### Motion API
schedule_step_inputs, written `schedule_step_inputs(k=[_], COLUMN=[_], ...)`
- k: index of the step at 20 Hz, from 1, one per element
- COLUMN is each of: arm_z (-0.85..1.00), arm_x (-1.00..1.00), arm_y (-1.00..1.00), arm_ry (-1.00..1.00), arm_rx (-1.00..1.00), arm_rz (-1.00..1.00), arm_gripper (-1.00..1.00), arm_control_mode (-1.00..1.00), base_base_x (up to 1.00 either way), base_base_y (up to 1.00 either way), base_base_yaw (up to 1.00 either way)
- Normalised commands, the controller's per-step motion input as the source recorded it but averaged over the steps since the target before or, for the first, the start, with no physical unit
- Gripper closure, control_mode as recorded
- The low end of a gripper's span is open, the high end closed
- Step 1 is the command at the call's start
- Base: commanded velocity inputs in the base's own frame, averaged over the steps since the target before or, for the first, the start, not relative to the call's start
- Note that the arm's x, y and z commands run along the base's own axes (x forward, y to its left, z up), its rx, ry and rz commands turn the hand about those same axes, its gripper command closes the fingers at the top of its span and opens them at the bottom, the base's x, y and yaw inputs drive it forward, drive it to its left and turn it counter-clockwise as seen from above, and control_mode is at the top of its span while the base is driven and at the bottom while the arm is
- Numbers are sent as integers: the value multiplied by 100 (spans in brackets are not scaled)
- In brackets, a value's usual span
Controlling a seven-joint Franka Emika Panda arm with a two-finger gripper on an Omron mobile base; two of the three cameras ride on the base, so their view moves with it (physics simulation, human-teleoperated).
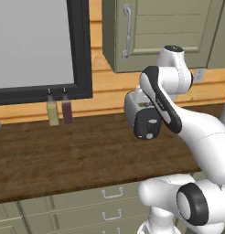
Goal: Start the toaster. Once the lever pops up, take the bread to the plate on the dining counter.
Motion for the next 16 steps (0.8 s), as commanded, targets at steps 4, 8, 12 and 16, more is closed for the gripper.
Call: schedule_step_inputs(k=[4, 8, 12, 16], arm_z=[-18, -68, -95, -88], arm_x=[-10, -4, 22, 52], arm_y=[-39, -96, -83, -63], arm_ry=[-2, -1, 2, 3], arm_rx=[10, 41, 53, 44], arm_rz=[2, 1, -4, -9], arm_gripper=[-100, -100, -100, -100], arm_control_mode=[-100, -100, -100, -100], base_base_x=[0, 0, 0, 0], base_base_y=[0, 0, 0, 0], base_base_yaw=[0, 0, 0, 0])
